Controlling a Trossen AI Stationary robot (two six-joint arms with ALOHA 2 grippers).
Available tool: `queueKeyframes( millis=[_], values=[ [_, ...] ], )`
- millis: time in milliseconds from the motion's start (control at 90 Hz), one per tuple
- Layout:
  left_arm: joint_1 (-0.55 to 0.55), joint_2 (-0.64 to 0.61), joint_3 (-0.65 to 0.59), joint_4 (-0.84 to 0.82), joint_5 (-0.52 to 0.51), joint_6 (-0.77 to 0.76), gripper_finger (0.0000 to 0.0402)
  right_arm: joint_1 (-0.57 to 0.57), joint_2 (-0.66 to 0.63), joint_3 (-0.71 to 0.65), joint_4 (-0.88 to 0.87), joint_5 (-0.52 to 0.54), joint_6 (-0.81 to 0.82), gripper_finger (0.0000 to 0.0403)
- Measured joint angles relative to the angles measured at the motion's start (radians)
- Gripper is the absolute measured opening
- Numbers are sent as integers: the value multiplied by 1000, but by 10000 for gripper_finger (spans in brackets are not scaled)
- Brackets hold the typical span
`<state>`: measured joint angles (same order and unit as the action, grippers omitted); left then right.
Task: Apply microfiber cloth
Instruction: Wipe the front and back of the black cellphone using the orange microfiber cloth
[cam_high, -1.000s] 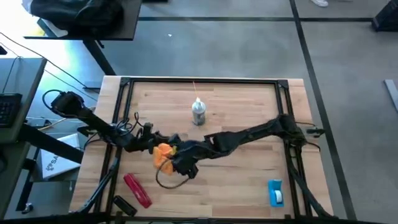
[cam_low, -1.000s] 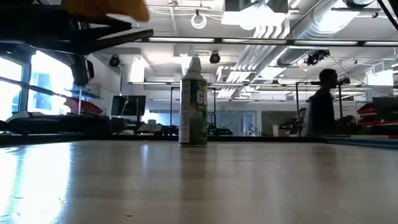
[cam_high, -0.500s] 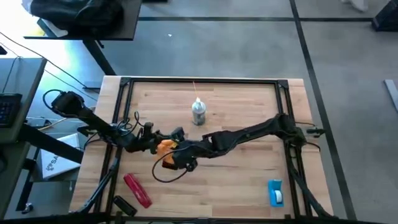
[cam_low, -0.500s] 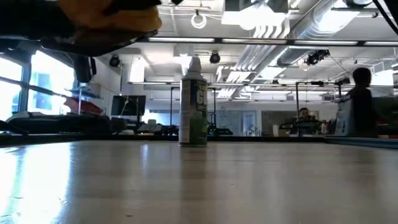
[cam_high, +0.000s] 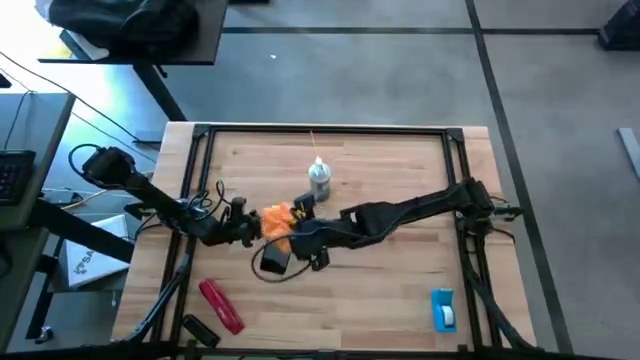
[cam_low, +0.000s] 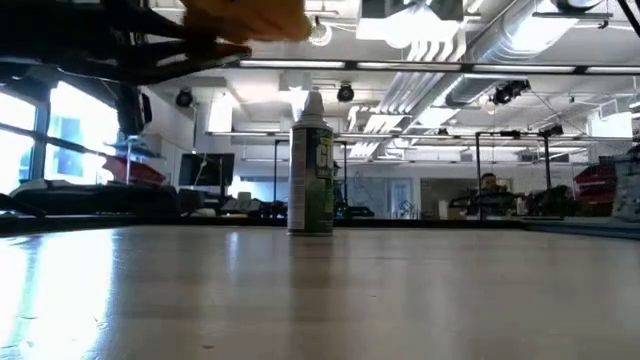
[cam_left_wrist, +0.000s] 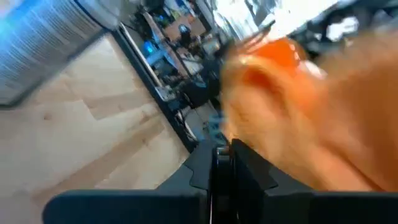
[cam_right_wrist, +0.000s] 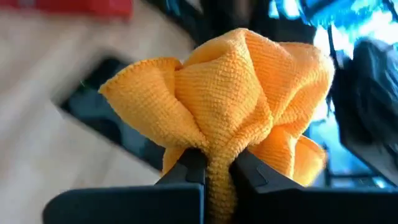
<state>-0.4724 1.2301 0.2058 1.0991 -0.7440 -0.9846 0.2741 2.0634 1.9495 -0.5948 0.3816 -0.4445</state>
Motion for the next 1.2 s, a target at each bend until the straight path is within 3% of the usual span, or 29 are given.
queueKeyframes(
  millis=[322,433,756,933,1056,1200],
  values=[
    [8,1,0,-8,-117,-53,15,-6,167,0,278,2,23,3],
    [8,1,-1,-1,-164,-55,15,-6,184,0,307,-54,79,3],
    [56,0,0,12,-211,-66,15,36,189,0,254,-101,245,3],
    [81,0,0,45,-215,-49,15,43,178,0,143,-99,290,3],
    [82,-1,0,79,-211,-18,15,51,106,-3,39,-8,288,3],
    [79,-1,0,84,-170,-9,15,43,-5,2,-23,222,209,3]
  ],
)
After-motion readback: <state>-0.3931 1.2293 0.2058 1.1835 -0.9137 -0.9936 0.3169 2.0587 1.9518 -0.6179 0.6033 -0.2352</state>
